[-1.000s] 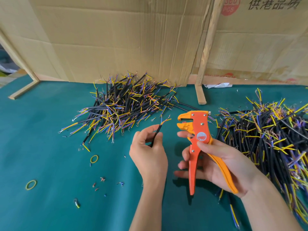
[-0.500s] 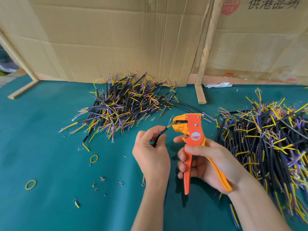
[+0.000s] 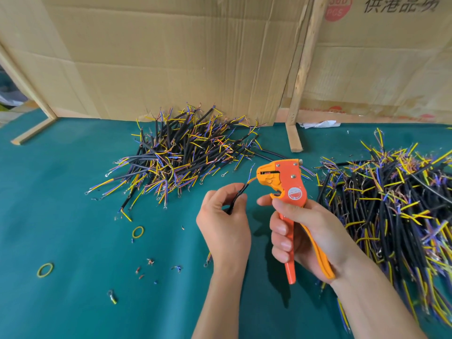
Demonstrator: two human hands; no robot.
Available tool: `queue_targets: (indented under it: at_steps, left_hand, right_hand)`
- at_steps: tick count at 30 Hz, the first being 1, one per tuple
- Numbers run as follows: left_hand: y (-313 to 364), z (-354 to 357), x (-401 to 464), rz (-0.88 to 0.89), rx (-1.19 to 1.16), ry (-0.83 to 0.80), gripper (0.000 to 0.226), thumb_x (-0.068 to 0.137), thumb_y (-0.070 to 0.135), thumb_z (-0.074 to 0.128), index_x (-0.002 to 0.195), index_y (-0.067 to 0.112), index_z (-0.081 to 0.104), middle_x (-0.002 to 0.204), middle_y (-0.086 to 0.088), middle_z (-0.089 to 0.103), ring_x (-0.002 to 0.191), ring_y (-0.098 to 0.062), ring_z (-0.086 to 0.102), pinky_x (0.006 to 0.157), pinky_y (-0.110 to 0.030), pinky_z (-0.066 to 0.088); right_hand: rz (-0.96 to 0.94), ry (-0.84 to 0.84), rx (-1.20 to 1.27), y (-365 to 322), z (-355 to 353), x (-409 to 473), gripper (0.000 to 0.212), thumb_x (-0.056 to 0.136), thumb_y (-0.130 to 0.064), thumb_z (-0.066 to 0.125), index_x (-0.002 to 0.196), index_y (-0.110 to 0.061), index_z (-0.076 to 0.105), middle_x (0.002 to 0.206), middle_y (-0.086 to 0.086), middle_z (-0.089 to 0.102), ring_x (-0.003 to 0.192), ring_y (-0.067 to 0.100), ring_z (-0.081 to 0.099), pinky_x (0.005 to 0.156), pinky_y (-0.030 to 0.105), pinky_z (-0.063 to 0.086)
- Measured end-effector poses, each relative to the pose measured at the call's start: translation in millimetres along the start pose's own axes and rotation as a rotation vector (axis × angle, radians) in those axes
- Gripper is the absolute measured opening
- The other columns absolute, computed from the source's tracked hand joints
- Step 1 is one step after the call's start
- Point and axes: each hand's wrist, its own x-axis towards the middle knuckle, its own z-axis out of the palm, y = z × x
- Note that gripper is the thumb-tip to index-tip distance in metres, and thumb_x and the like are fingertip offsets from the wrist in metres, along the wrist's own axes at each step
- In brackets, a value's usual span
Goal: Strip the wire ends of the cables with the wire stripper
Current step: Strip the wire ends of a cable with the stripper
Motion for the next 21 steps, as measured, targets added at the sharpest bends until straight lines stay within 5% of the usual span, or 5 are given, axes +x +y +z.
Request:
queue_targets:
  at_steps: [10, 14, 17, 21]
  left_hand:
    - [0.4, 6.4, -8.2, 0.093, 0.126, -0.522, 0.035, 0.088, 0.003, 0.063, 0.111, 0.028, 0.075, 0.087, 0.029, 0.071, 0.076, 0.006, 0.069, 0.074, -0.007, 0.048]
    - [-1.8, 6.3, -8.4, 0.096, 0.13, -0.495, 0.024, 0.088, 0.013, 0.066, 0.102, 0.031, 0.074, 0.081, 0.022, 0.071, 0.071, -0.003, 0.07, 0.074, -0.017, 0.053]
    - [-5.4, 6.5, -7.8, 0.129, 0.188, -0.391, 0.014, 0.087, 0.02, 0.066, 0.096, 0.029, 0.071, 0.079, 0.013, 0.071, 0.072, -0.013, 0.068, 0.075, -0.028, 0.053]
    - [-7.9, 6.3, -3.5, 0.071, 0.216, -0.247, 0.018, 0.089, 0.012, 0.067, 0.096, 0.025, 0.077, 0.086, 0.011, 0.075, 0.076, -0.005, 0.069, 0.078, -0.029, 0.057]
  right_hand:
    - [-0.193, 0.239, 0.087, -13.4, -8.4, -3.6, 0.021, 0.074, -0.02, 0.072, 0.088, -0.007, 0.063, 0.058, 0.002, 0.036, 0.04, 0.014, 0.034, 0.036, 0.028, 0.033]
    - [-0.205, 0.215, 0.074, -12.4, -7.2, -3.6, 0.017, 0.078, -0.018, 0.071, 0.069, -0.016, 0.056, 0.059, 0.001, 0.034, 0.041, 0.015, 0.033, 0.038, 0.027, 0.033]
    - [-0.2, 0.206, 0.102, -10.3, -9.6, -2.4, 0.016, 0.076, -0.015, 0.071, 0.076, -0.014, 0.055, 0.062, 0.001, 0.035, 0.045, 0.015, 0.035, 0.041, 0.027, 0.036]
    - [-0.251, 0.195, 0.268, -8.3, -18.6, 2.0, 0.012, 0.082, -0.009, 0.064, 0.093, -0.009, 0.059, 0.073, 0.007, 0.052, 0.06, 0.023, 0.053, 0.061, 0.035, 0.051]
